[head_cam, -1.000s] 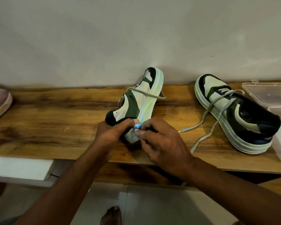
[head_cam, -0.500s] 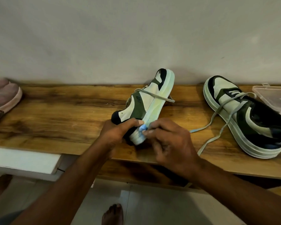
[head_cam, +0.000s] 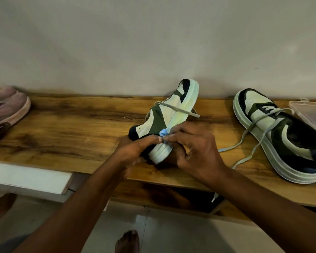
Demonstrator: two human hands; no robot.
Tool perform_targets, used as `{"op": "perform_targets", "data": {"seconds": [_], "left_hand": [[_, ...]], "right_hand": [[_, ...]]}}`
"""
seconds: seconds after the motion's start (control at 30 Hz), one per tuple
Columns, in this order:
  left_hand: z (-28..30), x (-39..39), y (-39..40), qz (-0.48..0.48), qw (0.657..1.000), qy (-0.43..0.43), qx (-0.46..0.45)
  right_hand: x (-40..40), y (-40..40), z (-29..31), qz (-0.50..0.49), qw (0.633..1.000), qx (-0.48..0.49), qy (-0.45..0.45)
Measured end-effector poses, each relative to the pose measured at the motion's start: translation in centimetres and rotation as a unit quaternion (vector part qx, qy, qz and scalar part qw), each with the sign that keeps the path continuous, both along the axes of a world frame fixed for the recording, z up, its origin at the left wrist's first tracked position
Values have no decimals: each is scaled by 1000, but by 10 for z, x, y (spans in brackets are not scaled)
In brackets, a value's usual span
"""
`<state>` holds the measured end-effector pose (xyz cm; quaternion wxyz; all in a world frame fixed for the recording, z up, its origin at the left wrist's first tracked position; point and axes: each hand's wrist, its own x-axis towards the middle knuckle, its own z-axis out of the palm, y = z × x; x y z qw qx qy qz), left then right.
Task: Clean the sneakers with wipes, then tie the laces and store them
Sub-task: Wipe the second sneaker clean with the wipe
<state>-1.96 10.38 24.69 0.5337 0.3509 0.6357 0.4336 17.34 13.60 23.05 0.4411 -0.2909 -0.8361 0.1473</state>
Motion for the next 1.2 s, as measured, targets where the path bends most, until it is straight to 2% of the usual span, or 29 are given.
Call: {"op": "perform_targets", "data": {"seconds": [0.1, 0.13, 0.17, 0.2, 0.23, 0.3, 0.37, 0.43, 0.53, 0.7, 0.83, 1.0, 1.07, 1.2], "left_hand": [[6, -4, -4, 15, 1000, 0, -6], [8, -4, -6, 39, 999, 35, 2], [8, -4, -8, 68, 991, 112, 19], [9, -4, -11, 96, 970, 217, 50], [10, -4, -15, 111, 932, 328, 103], [14, -3, -21, 74, 827, 491, 263], [19, -1, -21, -22, 752, 551, 361], [10, -1, -15, -106, 727, 565, 376], [-4, -3, -9, -160, 733, 572, 333], [-3, -17, -6, -134, 791, 518, 297], [-1, -23, -6, -147, 789, 521, 290], [3, -18, -8, -152, 783, 513, 316], [1, -12, -10, -161, 778, 508, 333], [-4, -15, -9, -155, 786, 499, 330]], "right_hand": [[1, 9, 3, -2, 1000, 11, -4], [1, 10, 3, -5, 1000, 9, -1], [-1, 10, 4, -8, 1000, 7, 3], [-2, 10, 4, -9, 1000, 5, 8], [-2, 10, 4, -9, 1000, 2, 9], [-2, 11, 5, -7, 1000, -7, 3], [-2, 13, 6, 0, 1000, -15, 2], [-3, 14, 6, 3, 1000, -14, 6], [-4, 12, 9, 7, 1000, -7, 9], [-12, 1, 8, 98, 991, 27, -83], [-17, 1, 9, 99, 985, 41, -137], [-8, 37, 17, -31, 997, -5, -74], [-4, 43, 18, -56, 995, -10, -79], [-11, 15, 16, 26, 995, 0, -92]]}}
